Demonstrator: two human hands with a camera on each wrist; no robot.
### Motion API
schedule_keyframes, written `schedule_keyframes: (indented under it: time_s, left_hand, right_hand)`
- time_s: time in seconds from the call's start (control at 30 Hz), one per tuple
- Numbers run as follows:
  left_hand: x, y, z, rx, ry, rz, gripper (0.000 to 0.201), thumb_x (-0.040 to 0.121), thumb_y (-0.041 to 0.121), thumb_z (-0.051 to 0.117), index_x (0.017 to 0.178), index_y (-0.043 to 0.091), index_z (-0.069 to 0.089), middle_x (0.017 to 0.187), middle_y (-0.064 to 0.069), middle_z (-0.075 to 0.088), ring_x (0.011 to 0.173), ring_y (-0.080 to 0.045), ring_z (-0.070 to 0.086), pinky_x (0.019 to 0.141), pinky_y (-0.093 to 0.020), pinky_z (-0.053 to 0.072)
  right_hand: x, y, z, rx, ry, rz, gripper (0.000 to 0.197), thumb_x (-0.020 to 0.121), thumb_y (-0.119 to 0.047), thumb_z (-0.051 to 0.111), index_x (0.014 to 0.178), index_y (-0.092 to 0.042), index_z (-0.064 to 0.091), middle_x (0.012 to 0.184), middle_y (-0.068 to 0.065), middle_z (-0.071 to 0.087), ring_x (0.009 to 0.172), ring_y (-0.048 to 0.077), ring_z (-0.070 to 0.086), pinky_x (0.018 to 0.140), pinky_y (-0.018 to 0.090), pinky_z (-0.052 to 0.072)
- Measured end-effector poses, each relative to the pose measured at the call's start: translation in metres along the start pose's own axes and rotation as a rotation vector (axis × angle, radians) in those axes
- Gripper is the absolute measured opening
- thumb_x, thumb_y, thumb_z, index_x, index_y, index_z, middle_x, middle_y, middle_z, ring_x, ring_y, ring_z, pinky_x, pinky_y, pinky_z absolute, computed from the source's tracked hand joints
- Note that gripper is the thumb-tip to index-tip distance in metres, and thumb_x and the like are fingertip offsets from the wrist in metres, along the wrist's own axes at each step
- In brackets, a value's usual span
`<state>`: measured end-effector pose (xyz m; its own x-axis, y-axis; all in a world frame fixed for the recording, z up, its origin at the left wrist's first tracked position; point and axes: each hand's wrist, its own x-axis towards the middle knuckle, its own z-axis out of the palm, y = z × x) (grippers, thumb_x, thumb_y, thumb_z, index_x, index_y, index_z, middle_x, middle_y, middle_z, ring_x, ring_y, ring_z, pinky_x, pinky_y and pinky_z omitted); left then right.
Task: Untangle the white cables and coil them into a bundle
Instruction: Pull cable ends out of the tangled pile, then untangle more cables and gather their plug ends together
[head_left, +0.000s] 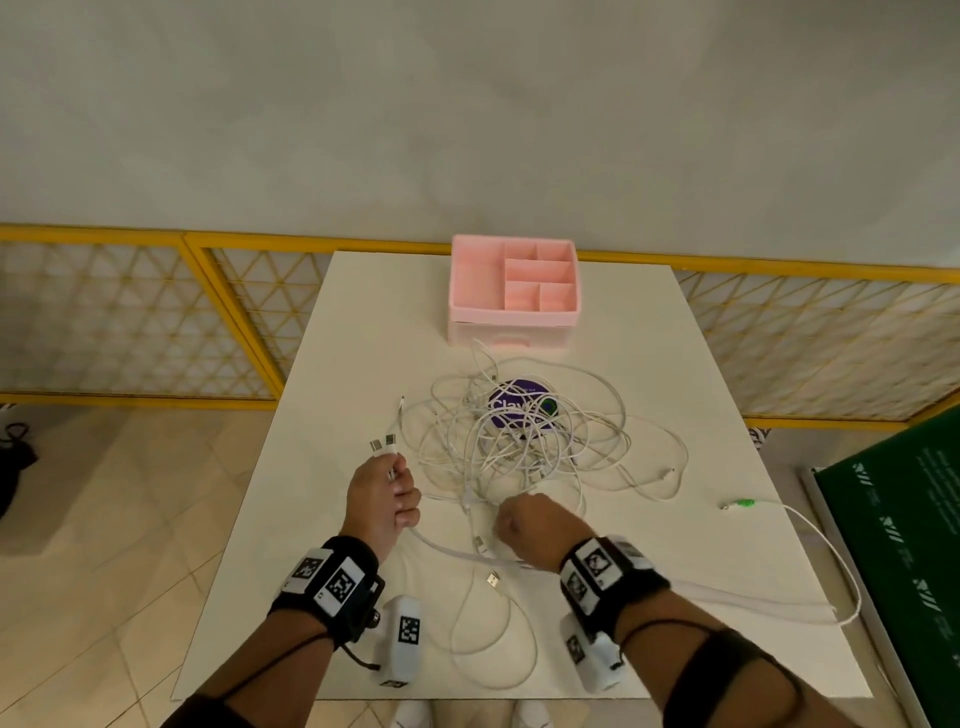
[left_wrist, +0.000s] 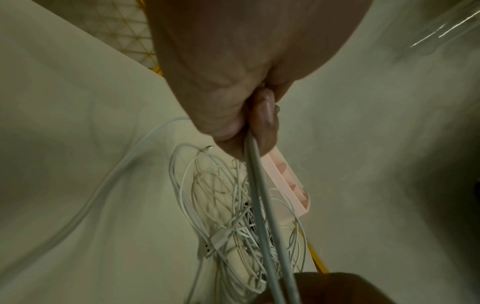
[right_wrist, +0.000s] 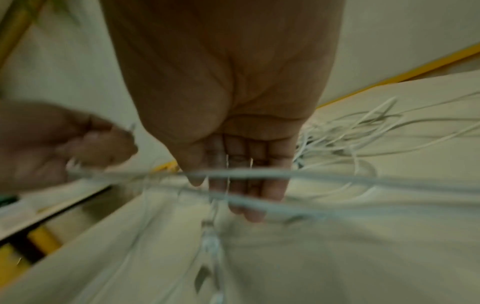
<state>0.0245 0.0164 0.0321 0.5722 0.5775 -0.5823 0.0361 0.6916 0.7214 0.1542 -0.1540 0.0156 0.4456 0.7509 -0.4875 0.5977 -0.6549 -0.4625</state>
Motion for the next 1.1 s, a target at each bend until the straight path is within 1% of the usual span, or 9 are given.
schedule_keyframes:
  time_s: [0.1, 0.33, 0.43, 0.53, 0.7, 0.83, 0.93, 1.03, 1.1]
  left_hand:
    - [-0.005, 0.001, -0.003, 0.006, -0.007, 0.006, 0.028, 0.099, 0.018, 0.038, 0.071, 0.016, 0.043, 0.051, 0.004, 0.031, 0.038, -0.009, 0.027, 0.041, -0.018, 0.022]
    - [-0.011, 0.002, -0.003, 0.050, -0.029, 0.025, 0.029, 0.103, 0.022, 0.040, 0.075, 0.016, 0.045, 0.055, -0.001, 0.035, 0.042, -0.014, 0.032, 0.043, -0.021, 0.031]
    - [-0.011, 0.008, 0.002, 0.067, -0.060, 0.058, 0.030, 0.105, 0.023, 0.041, 0.078, 0.014, 0.047, 0.055, -0.001, 0.036, 0.043, -0.014, 0.033, 0.044, -0.021, 0.031]
    - [-0.011, 0.016, 0.015, 0.097, -0.093, 0.107, 0.031, 0.107, 0.025, 0.040, 0.080, 0.012, 0.050, 0.055, -0.001, 0.039, 0.042, -0.013, 0.034, 0.044, -0.022, 0.031]
    - [-0.018, 0.029, 0.050, 0.116, -0.154, 0.187, 0.032, 0.108, 0.025, 0.040, 0.083, 0.010, 0.053, 0.055, 0.001, 0.037, 0.044, -0.012, 0.032, 0.043, -0.022, 0.029]
    - [-0.024, 0.038, 0.075, 0.066, -0.187, 0.200, 0.028, 0.106, 0.021, 0.041, 0.083, 0.011, 0.052, 0.057, 0.002, 0.033, 0.046, -0.011, 0.029, 0.045, -0.022, 0.027]
    - [-0.026, 0.042, 0.087, 0.045, -0.207, 0.199, 0.018, 0.103, 0.021, 0.044, 0.090, 0.011, 0.051, 0.062, 0.000, 0.038, 0.049, -0.012, 0.034, 0.045, -0.025, 0.030]
    - [-0.029, 0.042, 0.093, 0.087, -0.190, 0.268, 0.022, 0.106, 0.023, 0.043, 0.098, 0.007, 0.056, 0.062, 0.000, 0.058, 0.049, -0.011, 0.053, 0.047, -0.025, 0.042]
    - [-0.030, 0.041, 0.093, 0.155, -0.122, 0.312, 0.022, 0.106, 0.021, 0.043, 0.096, 0.007, 0.057, 0.059, 0.001, 0.059, 0.045, -0.007, 0.054, 0.046, -0.024, 0.042]
  right_hand:
    - [0.008, -0.010, 0.029, -0.136, -0.085, 0.122, 0.046, 0.090, -0.043, 0.056, 0.118, -0.007, 0.060, 0.123, 0.017, 0.062, 0.115, 0.033, 0.060, 0.091, 0.035, 0.048]
    - [0.013, 0.000, 0.032, -0.155, -0.035, 0.163, 0.028, 0.084, -0.020, 0.057, 0.109, -0.009, 0.059, 0.119, 0.015, 0.064, 0.110, 0.032, 0.062, 0.087, 0.034, 0.051]
    - [0.008, -0.004, 0.001, 0.080, 0.168, 0.102, 0.006, 0.083, -0.021, 0.056, 0.086, -0.018, 0.052, 0.096, 0.012, 0.070, 0.088, 0.029, 0.067, 0.074, 0.034, 0.054]
    - [0.002, -0.018, -0.049, 0.484, 0.461, 0.011, 0.009, 0.093, -0.018, 0.055, 0.085, -0.018, 0.051, 0.071, 0.006, 0.070, 0.060, 0.023, 0.069, 0.065, 0.046, 0.059]
    - [0.000, -0.058, -0.136, 0.769, 0.892, -0.200, 0.013, 0.096, -0.023, 0.056, 0.086, -0.027, 0.050, 0.075, 0.000, 0.057, 0.060, 0.019, 0.054, 0.059, 0.037, 0.050]
    - [-0.002, -0.086, -0.143, 0.773, 0.780, -0.280, 0.007, 0.095, -0.011, 0.056, 0.092, -0.018, 0.054, 0.074, -0.002, 0.055, 0.053, 0.007, 0.047, 0.051, 0.028, 0.044]
    - [0.001, -0.094, -0.116, 0.635, 0.642, -0.265, 0.006, 0.092, -0.013, 0.058, 0.093, -0.019, 0.059, 0.078, 0.005, 0.065, 0.056, 0.015, 0.057, 0.055, 0.032, 0.050]
    - [0.003, -0.098, -0.090, 0.642, 0.584, -0.264, 0.005, 0.092, -0.019, 0.059, 0.090, -0.024, 0.060, 0.072, 0.009, 0.068, 0.062, 0.024, 0.066, 0.059, 0.042, 0.059]
    - [0.002, -0.097, -0.082, 0.695, 0.576, -0.284, 0.006, 0.094, -0.018, 0.059, 0.092, -0.023, 0.062, 0.066, 0.007, 0.064, 0.056, 0.017, 0.063, 0.054, 0.034, 0.056]
